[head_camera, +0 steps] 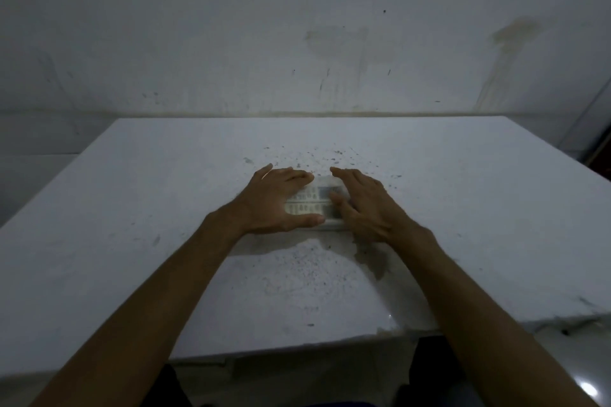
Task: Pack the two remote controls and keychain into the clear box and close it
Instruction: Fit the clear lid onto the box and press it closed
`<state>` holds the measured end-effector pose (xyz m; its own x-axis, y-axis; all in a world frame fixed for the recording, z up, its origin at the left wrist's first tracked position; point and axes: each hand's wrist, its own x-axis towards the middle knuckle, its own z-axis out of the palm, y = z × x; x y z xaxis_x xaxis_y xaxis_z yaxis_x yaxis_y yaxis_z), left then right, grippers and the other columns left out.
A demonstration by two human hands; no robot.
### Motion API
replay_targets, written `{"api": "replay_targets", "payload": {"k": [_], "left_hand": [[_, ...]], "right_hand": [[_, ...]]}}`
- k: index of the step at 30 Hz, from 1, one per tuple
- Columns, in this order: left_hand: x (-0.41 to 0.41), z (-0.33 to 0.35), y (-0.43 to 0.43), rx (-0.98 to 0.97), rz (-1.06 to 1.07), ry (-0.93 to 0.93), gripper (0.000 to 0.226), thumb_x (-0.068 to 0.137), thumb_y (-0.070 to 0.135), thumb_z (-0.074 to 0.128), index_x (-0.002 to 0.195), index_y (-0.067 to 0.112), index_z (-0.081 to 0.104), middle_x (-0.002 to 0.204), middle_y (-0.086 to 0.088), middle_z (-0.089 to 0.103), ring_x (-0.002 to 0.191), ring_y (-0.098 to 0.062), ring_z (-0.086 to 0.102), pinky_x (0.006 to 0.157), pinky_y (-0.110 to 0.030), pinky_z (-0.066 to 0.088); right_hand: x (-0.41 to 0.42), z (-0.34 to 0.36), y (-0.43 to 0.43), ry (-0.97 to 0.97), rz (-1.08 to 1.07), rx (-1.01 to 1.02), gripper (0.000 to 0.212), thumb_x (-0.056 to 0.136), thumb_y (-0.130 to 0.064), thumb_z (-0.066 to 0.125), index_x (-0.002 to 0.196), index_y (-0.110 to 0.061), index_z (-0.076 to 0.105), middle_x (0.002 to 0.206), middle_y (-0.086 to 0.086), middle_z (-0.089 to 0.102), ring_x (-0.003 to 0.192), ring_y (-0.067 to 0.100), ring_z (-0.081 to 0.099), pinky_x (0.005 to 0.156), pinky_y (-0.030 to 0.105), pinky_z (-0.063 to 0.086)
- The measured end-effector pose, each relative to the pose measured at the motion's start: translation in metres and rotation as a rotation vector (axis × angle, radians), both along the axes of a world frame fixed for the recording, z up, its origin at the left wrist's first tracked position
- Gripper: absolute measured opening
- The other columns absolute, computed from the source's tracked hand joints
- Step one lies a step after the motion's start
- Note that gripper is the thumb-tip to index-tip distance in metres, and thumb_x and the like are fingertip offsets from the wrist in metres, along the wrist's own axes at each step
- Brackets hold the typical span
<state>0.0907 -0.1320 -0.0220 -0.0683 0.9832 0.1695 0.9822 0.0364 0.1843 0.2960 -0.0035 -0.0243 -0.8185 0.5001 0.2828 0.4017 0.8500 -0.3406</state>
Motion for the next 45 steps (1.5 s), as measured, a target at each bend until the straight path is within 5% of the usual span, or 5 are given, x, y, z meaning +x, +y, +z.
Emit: {"api": "replay_targets", "payload": {"k": [12,27,33,39,45], "left_hand": [[0.018,0.036,0.017,-0.282,0.072,0.008,0.122,0.061,0.096,0.047,0.161,0.03,0.024,0.169,-0.001,0.026,0.156,-0.027,0.017,0.124,-0.056,0.005],[0.034,0.006,0.024,0.019,-0.016,0.017,0.113,0.069,0.098,0.044,0.153,0.022,0.039,0.156,-0.001,0.047,0.136,-0.021,0.047,0.117,-0.041,0.029],[0.035,0.011,0.028,-0.021,-0.019,0.044,0.114,0.069,0.099,0.042,0.155,0.024,0.037,0.158,0.0,0.044,0.138,-0.021,0.044,0.12,-0.047,0.025],[0.032,0.006,0.028,-0.041,-0.001,0.043,0.122,0.065,0.104,0.032,0.159,0.026,0.031,0.165,0.001,0.035,0.147,-0.022,0.035,0.122,-0.047,0.019],[0.032,0.005,0.029,-0.062,0.012,0.035,0.124,0.062,0.105,0.032,0.159,0.028,0.03,0.166,0.001,0.034,0.148,-0.022,0.034,0.12,-0.046,0.021]], "right_hand": [[0.003,-0.003,-0.016,0.436,-0.26,-0.65,0.046,0.11,-0.026,0.035,0.155,-0.02,0.037,0.16,-0.001,0.04,0.143,0.017,0.04,0.117,0.035,0.034],[-0.006,0.037,0.053,0.146,-0.558,-1.112,0.035,0.072,-0.028,0.089,0.091,-0.003,0.073,0.08,0.011,0.066,0.065,0.022,0.057,0.057,0.033,0.048],[0.015,0.03,0.015,0.335,-0.437,-0.795,0.032,0.093,-0.033,0.071,0.113,-0.009,0.078,0.105,0.01,0.079,0.091,0.022,0.074,0.089,0.04,0.061],[0.056,0.007,-0.044,0.45,-0.421,-0.744,0.021,0.102,-0.033,0.058,0.101,-0.026,0.078,0.059,-0.008,0.068,0.055,0.007,0.061,0.056,0.021,0.053],[0.047,0.006,-0.041,0.355,-0.486,-0.6,0.028,0.103,-0.027,0.056,0.12,-0.013,0.074,0.083,0.005,0.075,0.067,0.016,0.068,0.07,0.033,0.061]]}}
